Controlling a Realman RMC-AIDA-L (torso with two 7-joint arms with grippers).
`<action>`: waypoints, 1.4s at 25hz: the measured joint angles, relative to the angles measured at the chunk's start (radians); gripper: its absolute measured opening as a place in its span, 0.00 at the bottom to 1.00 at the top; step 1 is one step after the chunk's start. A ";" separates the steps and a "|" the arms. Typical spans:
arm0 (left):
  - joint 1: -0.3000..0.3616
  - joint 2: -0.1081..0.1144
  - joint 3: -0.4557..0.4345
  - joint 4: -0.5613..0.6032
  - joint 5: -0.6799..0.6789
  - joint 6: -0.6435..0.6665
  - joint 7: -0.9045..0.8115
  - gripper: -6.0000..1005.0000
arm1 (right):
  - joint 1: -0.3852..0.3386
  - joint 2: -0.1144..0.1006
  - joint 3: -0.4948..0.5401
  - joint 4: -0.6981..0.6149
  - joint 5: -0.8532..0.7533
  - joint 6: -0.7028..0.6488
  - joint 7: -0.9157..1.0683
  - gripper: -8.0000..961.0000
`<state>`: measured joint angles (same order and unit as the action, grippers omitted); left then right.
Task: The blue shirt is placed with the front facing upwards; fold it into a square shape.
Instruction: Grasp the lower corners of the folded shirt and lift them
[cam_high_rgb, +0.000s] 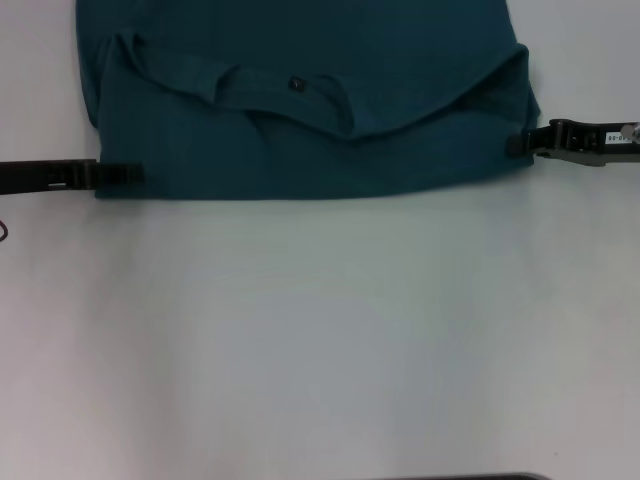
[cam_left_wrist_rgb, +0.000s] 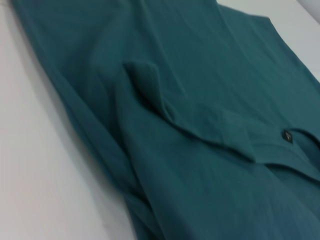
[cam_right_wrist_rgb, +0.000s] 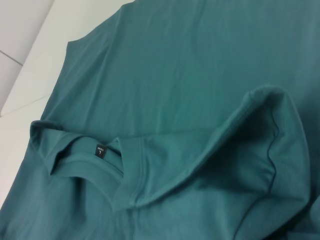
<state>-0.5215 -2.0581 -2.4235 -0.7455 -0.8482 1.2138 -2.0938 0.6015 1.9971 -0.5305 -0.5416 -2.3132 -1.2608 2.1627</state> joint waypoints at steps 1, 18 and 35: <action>0.000 0.001 0.009 0.000 0.000 0.000 0.000 0.50 | 0.000 0.000 0.000 0.000 0.000 0.000 0.000 0.05; -0.023 0.016 0.019 0.017 0.046 -0.008 -0.019 0.43 | 0.006 0.000 0.005 0.000 0.000 0.008 0.000 0.05; -0.020 0.023 0.013 0.002 0.045 0.050 -0.017 0.01 | -0.014 -0.002 0.010 0.000 0.000 -0.001 -0.009 0.05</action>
<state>-0.5414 -2.0348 -2.4107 -0.7433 -0.8033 1.2636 -2.1104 0.5876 1.9955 -0.5208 -0.5415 -2.3129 -1.2620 2.1533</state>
